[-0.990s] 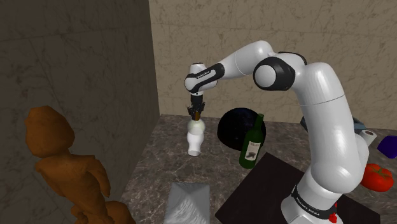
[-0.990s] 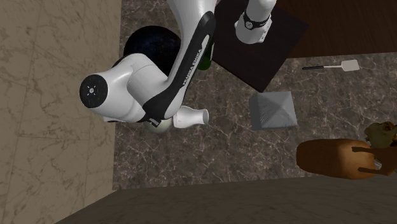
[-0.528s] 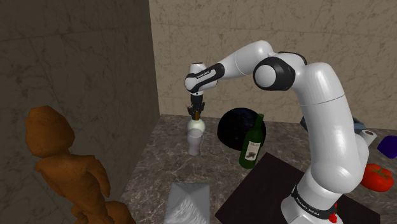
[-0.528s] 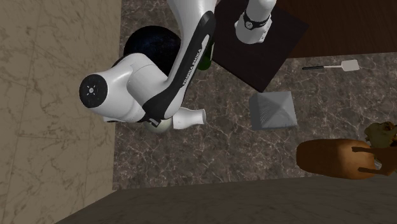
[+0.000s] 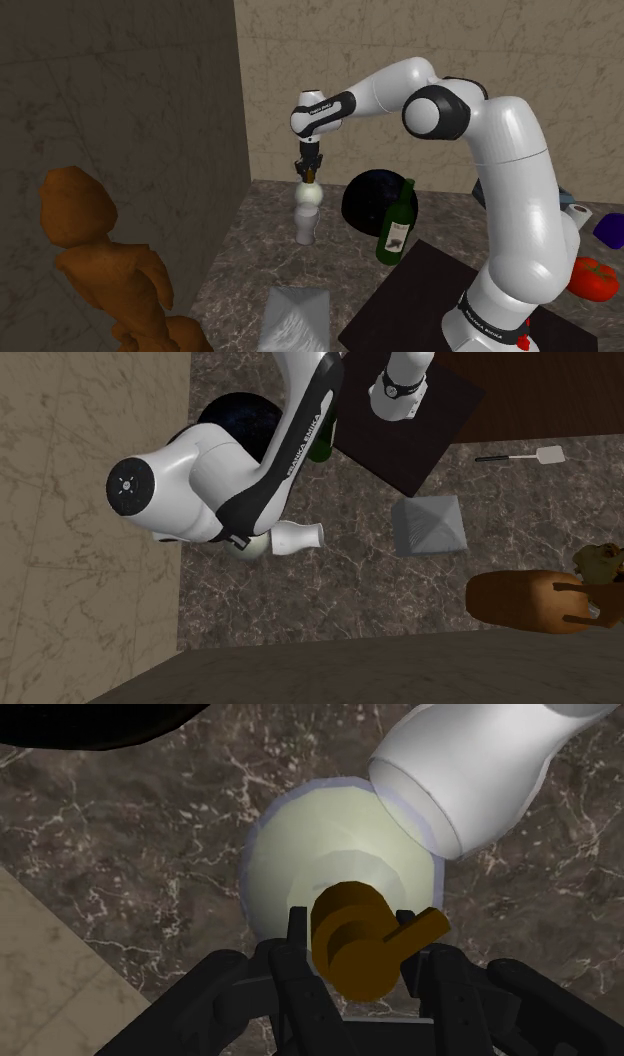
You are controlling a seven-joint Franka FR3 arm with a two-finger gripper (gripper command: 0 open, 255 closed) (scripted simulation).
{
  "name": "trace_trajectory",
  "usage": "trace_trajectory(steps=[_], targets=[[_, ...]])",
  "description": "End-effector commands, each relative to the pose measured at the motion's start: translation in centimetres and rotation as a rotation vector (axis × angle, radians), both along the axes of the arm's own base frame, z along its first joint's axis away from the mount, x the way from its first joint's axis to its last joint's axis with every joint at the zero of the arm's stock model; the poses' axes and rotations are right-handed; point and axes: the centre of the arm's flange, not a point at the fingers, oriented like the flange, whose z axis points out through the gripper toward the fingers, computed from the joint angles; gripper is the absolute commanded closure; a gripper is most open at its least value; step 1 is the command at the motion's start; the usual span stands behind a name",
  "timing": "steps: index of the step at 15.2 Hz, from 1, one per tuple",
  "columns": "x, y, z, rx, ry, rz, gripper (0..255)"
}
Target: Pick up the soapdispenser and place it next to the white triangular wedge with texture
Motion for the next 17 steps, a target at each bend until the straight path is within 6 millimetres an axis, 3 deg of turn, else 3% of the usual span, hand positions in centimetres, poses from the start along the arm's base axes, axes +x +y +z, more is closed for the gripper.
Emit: trace_trajectory(steps=[1, 17], targets=[[0.0, 0.0, 1.2, 0.000, 0.000, 0.000, 255], [0.0, 0.0, 9.6, 0.000, 0.000, 0.000, 255]])
